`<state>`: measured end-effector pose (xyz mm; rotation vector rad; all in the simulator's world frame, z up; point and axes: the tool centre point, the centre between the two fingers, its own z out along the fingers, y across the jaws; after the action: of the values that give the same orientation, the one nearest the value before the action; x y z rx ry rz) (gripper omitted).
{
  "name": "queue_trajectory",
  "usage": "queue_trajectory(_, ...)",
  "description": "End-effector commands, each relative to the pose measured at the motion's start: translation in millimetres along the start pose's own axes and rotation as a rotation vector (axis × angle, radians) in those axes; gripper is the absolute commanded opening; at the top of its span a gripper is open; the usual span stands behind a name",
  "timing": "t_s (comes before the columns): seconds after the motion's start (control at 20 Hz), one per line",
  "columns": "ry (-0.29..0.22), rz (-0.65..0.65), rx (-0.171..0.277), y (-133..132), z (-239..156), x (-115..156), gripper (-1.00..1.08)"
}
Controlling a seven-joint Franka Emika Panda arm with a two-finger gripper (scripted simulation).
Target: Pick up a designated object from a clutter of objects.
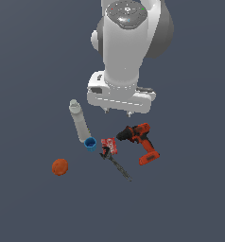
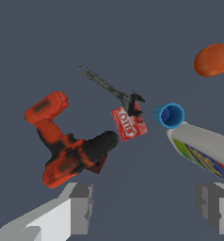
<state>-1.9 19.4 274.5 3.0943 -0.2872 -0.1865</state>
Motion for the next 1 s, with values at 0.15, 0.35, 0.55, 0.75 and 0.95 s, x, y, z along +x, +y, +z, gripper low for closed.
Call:
queue_trajectory(0.15, -0.036, 0.132, -0.014, -4.5, 19.3, 4.3, 0.68)
queue_trajectory(0.35, -0.06, 0.228, -0.028, -7.7, 33.7, 7.0, 0.68)
queue_trajectory(0.55, -0.084, 0.325, -0.046, -10.7, 48.3, 9.3, 0.68)
queue_trajectory(0.75, -0.105, 0.421, -0.066, -13.7, 63.1, 11.2, 0.68)
queue_trajectory(0.95, -0.125, 0.517, -0.089, -16.5, 78.1, 12.7, 0.68)
